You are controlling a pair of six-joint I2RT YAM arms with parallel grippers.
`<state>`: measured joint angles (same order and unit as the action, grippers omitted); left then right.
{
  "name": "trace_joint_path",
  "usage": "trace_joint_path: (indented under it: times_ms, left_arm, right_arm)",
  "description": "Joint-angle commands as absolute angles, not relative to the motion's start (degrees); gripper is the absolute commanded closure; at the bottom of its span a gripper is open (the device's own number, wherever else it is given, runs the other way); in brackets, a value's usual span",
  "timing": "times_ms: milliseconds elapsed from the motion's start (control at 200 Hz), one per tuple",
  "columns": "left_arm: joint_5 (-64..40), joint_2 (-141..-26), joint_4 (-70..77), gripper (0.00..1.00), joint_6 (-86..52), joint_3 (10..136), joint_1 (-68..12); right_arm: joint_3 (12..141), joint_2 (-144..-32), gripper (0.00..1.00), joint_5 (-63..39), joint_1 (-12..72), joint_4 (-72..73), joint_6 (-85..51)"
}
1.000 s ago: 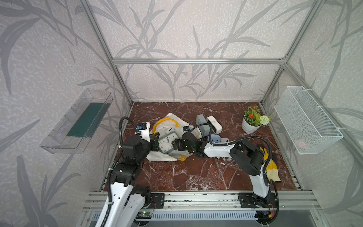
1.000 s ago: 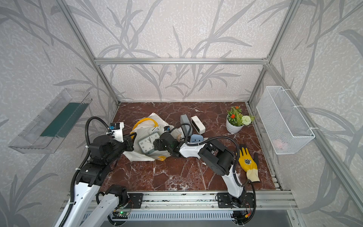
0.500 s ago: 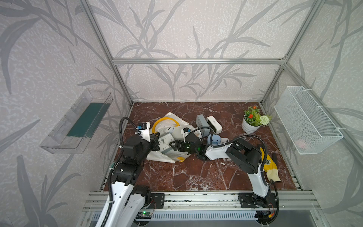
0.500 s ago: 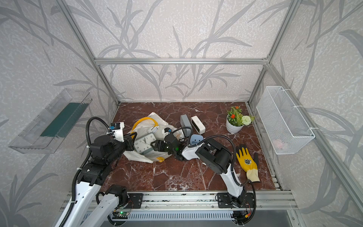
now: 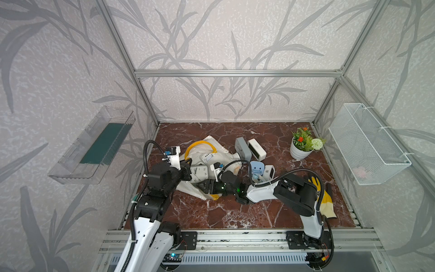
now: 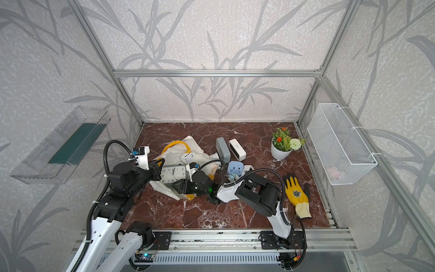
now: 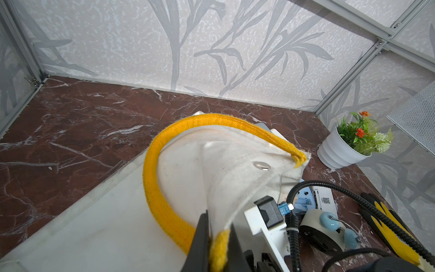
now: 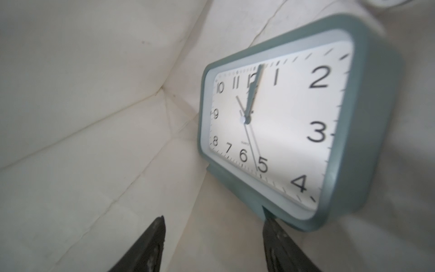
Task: Take the alarm clock out of the canvas bag
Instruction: Pick up the alarm from the canvas bag.
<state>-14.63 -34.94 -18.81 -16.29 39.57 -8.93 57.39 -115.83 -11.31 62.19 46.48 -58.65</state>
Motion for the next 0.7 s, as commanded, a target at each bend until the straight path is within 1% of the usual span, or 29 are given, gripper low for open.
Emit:
trace_joint_path:
  times_ms: [0,95,200,405,530,695]
  left_arm:
    - [-17.4,-34.2,-14.5,1.0,-16.3,39.9,-9.0]
    - [-17.2,-33.9,-15.6,1.0,-15.8,40.2,-9.0]
    - [-17.0,-33.8,-16.6,1.0,-15.3,40.4,-9.0]
    - [-17.2,-34.1,-17.1,1.0,-14.9,40.7,-9.0]
    - [-17.8,-34.2,-17.1,1.0,-15.0,40.6,-9.0]
    - [-18.2,-34.2,-17.1,1.0,-15.0,40.7,-9.0]
  right_arm:
    - [54.7,-112.1,0.32,-7.0,62.2,47.3,-59.7]
    - [52.4,-109.3,0.29,-1.9,62.1,44.6,-59.3]
    - [53.7,-107.0,0.27,-0.1,61.7,38.5,-56.9]
    - [55.3,-104.1,0.23,3.2,61.6,33.8,-52.6]
    - [56.0,-104.9,0.21,4.5,60.7,33.3,-52.0]
    - [58.6,-107.8,0.19,3.2,59.0,32.8,-51.6]
